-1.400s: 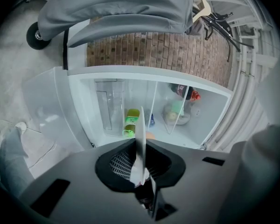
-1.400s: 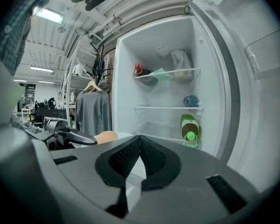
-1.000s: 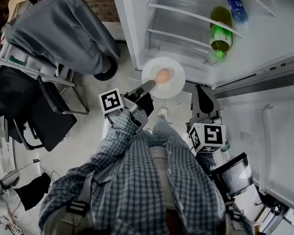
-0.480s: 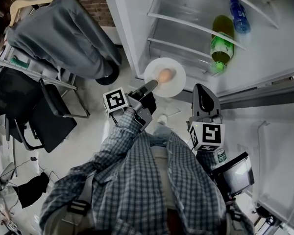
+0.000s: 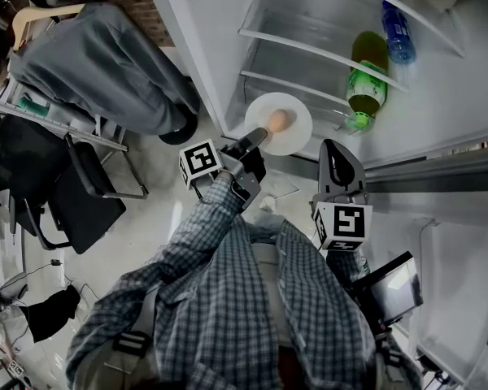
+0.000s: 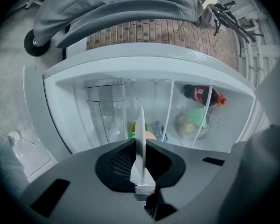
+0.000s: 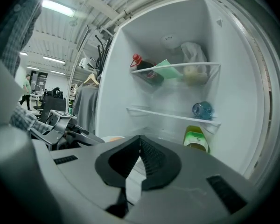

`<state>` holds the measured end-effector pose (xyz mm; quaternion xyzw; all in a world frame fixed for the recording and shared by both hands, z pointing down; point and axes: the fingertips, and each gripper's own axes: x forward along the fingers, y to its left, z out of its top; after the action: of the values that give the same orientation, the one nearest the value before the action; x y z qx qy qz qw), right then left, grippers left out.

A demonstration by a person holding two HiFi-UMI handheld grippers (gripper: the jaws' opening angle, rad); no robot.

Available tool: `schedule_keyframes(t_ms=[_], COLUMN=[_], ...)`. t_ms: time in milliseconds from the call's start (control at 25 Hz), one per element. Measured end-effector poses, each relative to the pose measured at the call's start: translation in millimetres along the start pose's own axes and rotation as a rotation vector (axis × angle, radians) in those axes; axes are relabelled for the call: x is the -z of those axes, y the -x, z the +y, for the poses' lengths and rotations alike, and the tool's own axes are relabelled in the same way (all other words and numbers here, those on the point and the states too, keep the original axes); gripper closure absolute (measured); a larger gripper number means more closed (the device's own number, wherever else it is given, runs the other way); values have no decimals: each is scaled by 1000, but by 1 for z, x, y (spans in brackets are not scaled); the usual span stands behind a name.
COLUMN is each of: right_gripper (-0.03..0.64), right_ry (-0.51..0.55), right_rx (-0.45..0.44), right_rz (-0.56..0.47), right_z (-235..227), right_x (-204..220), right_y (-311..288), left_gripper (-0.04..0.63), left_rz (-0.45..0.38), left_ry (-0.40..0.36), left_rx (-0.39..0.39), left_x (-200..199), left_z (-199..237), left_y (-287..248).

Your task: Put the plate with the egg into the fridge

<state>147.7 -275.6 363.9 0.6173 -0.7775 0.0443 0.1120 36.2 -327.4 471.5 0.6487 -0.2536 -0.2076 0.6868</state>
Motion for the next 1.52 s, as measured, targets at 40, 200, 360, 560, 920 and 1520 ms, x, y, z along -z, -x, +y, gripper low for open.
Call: schedule_keyframes(t_ms=[40,200,360,560,920,1520], right_gripper=[611,611,611,611,611,611], right_ry=[14,77,47,50,122,243], right_rx=[2,-5,5,9,3,-33], right_rz=[5,32,12,21,41,110], right_z=[-3,-13,-16,-21,-29,-34], right_x=[3,13,5,6,16,35], right_y=[-1,-3,-9,-14,-20,-40], left_gripper=[558,558,558,558,558,558], left_rz=[-1,5,11,12,1,-16], left_ry=[0,-22,-34,-50,-46,-15], left_rx=[-7,-20,-22,-33,-55,-92], left_x=[-1,-2,-5,-9,-18,-33], left_z=[2,1,0,-1,2,18], left_y=[-4,-22,-41,-63,-89,-110])
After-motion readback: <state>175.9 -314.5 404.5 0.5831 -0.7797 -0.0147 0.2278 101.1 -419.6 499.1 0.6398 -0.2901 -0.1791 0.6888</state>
